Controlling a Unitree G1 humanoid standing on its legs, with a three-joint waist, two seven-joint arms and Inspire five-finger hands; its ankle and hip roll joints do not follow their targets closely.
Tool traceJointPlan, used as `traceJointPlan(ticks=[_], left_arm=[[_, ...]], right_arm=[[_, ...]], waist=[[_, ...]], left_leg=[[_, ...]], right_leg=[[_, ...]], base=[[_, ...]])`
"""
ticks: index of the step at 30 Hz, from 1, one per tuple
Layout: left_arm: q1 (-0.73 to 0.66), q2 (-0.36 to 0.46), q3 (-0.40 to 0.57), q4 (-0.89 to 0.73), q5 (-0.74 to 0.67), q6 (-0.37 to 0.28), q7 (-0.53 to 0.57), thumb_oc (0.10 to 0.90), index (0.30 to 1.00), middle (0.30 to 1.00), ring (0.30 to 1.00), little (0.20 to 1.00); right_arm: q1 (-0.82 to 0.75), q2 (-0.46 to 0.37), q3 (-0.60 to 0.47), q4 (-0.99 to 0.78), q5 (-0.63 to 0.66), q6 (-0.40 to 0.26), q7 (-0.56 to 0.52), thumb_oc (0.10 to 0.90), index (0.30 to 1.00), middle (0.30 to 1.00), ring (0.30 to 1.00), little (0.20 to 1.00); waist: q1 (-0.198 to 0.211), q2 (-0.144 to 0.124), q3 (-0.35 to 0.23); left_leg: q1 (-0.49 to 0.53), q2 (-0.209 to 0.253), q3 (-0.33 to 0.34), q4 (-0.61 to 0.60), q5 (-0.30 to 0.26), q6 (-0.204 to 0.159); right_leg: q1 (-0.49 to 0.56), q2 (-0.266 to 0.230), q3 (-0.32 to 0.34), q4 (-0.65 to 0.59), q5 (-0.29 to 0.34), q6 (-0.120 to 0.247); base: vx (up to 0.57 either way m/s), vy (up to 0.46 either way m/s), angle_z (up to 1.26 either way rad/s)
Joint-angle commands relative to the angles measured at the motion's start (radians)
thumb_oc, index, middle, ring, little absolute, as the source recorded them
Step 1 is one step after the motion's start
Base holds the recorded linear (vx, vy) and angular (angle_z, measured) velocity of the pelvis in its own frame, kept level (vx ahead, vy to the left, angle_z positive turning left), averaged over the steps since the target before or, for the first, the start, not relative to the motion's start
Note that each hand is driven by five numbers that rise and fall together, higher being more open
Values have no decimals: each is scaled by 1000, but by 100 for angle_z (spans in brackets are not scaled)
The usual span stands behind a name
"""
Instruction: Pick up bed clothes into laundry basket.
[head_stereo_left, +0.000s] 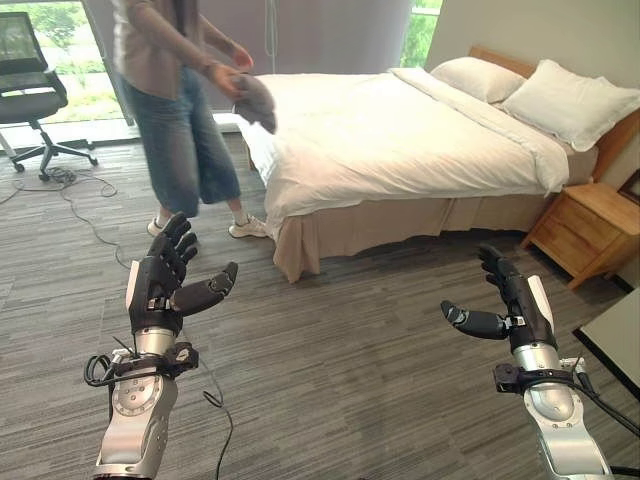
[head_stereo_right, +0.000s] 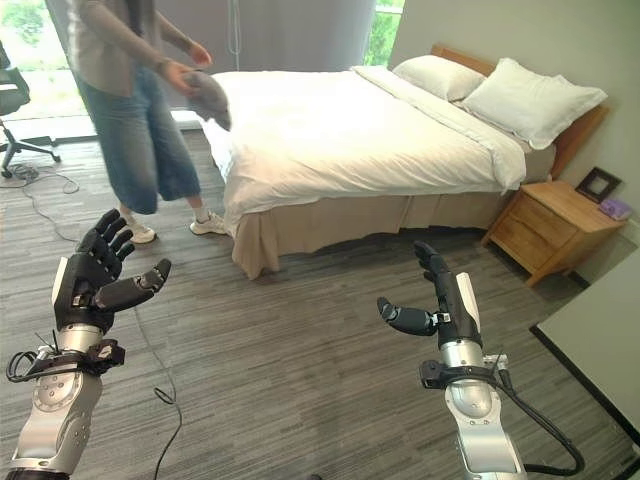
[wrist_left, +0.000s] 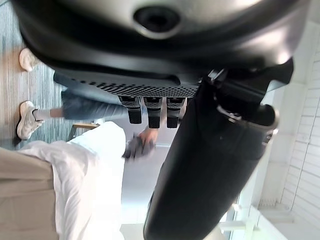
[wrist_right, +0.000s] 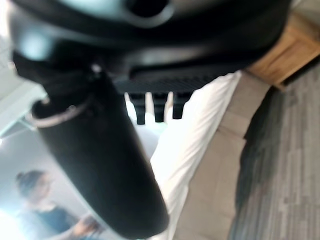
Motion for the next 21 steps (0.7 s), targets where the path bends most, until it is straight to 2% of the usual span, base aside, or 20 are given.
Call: traceJointPlan(ticks=[1,21], left_arm=[[-63,38,52,-78,-8,-86,-14,800,900,900,900,900],[-51,19,62,-85,-6,-85,-23,800,900,900,900,900]], right_arm=[[-154,-51,-54,-88,31,-118,-18,800,900,900,900,900],[-147,-58,-59,-88,30,-122,-3,800,900,900,900,900]], waist=[[2,12,0],[1,23,-7]], left_leg=[[59,27,57,9,-146,-25],[68,37,59,9,-147,-31]], right_leg=[[-34,-60,-63,13,-88,15],[-30,-52,-74,13,-96,11]], base=[[10,-7,7],[1,-1,0]])
